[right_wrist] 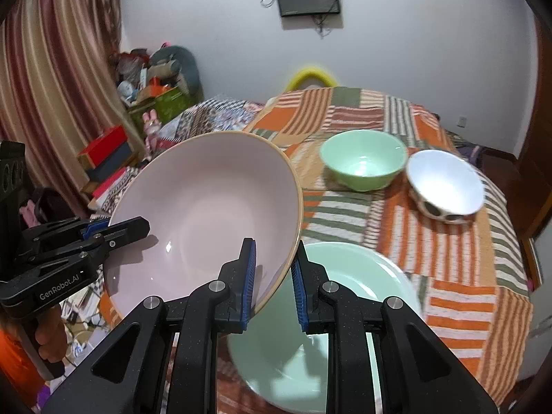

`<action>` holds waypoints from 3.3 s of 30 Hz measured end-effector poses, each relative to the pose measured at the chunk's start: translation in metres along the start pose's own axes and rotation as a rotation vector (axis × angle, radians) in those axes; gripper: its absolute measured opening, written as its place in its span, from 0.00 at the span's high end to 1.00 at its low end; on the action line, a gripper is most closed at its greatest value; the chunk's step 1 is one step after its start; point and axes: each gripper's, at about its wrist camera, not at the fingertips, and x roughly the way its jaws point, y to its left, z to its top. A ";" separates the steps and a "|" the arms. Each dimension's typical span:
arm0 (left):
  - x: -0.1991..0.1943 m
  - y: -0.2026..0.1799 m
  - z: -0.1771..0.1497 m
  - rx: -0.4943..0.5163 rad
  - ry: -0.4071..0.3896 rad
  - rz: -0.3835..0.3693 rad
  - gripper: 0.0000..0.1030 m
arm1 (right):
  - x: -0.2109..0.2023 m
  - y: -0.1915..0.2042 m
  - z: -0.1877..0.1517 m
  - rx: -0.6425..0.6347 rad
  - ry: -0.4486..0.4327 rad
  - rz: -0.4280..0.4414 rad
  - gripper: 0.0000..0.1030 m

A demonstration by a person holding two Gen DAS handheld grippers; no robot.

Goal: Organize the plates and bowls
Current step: 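Carry the pale pink bowl beside the plate stack and lower it, then open both grippers and move them to the mint green bowl rim, then grip the mint green bowl rim with both grippers and lift it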

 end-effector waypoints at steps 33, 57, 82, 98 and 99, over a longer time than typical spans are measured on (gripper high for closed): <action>0.074 0.081 -0.067 -0.135 0.197 0.119 0.84 | 0.114 0.053 -0.021 -0.180 0.308 0.067 0.80; -0.009 0.009 0.025 -0.024 -0.088 0.078 0.37 | 0.004 -0.016 0.030 -0.050 0.001 -0.051 0.64; 0.129 -0.010 0.099 0.026 0.012 0.052 0.34 | 0.105 -0.114 0.070 0.160 0.097 -0.186 0.64; 0.160 -0.001 0.100 0.049 0.071 0.040 0.34 | 0.140 -0.133 0.077 0.200 0.162 -0.202 0.73; 0.162 0.001 0.100 0.051 0.077 0.047 0.34 | 0.141 -0.131 0.077 0.181 0.165 -0.199 0.76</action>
